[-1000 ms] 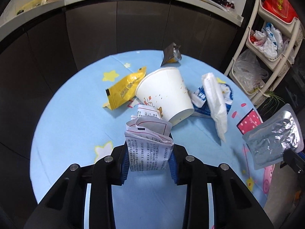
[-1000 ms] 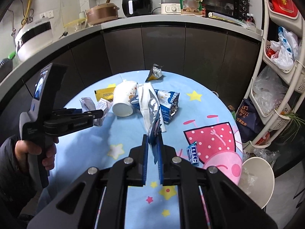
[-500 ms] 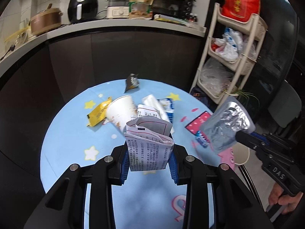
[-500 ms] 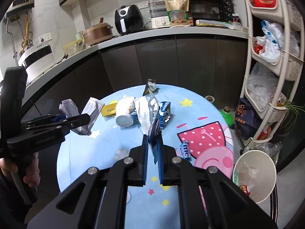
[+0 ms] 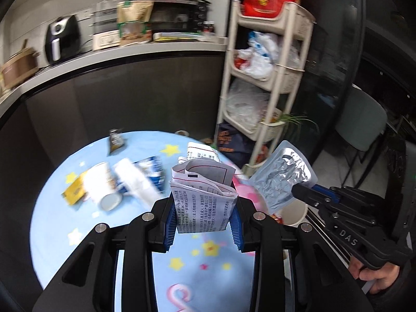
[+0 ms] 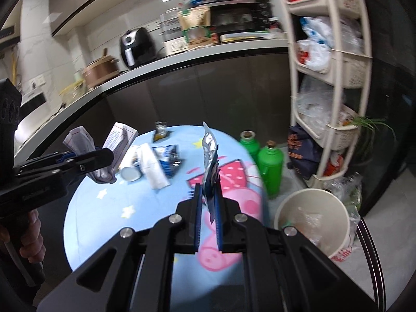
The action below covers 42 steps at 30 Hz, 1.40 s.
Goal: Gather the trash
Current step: 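Carry the blister pack and paper to the white bin and release both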
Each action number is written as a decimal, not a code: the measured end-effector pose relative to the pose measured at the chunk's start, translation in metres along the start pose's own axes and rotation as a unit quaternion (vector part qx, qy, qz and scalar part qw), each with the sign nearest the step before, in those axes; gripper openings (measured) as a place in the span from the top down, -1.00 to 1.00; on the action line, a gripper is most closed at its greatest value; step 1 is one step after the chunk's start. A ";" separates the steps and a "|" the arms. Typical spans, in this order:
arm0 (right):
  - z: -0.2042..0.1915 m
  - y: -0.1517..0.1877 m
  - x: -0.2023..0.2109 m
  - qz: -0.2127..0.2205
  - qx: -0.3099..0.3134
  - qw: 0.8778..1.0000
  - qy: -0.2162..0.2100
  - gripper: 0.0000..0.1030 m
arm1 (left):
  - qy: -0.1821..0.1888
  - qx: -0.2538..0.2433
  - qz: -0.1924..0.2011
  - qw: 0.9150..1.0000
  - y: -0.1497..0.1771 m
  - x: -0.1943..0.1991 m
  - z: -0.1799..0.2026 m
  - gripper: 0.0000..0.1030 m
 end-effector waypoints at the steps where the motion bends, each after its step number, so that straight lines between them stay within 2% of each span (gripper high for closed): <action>1: 0.008 0.001 0.002 0.001 -0.005 1.000 0.005 0.80 | 0.006 -0.005 0.000 1.000 -0.002 -0.004 0.008 0.38; 11: 0.086 0.024 0.019 -0.001 -0.061 0.996 0.059 0.80 | 0.059 -0.042 -0.021 0.997 -0.013 -0.055 0.079 0.38; 17: 0.127 0.037 0.013 -0.011 -0.091 0.992 0.082 0.80 | 0.083 -0.057 -0.037 0.994 -0.015 -0.088 0.110 0.38; 23: 0.150 0.051 -0.003 -0.030 -0.107 0.990 0.087 0.80 | 0.092 -0.072 -0.059 0.991 -0.011 -0.123 0.131 0.38; 42: 0.212 0.092 -0.048 -0.078 -0.156 0.979 0.104 0.80 | 0.119 -0.067 -0.153 0.979 0.022 -0.232 0.165 0.37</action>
Point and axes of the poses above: each gripper's, at about its wrist camera, not at the fingertips, and x roughly against the way its jaws point, z to its right, y to its underside, the point moved 2 cm from there along -x, roughly the way its jaws point, and after that the axes turned 5 degrees about z, right-handed, at the moved point
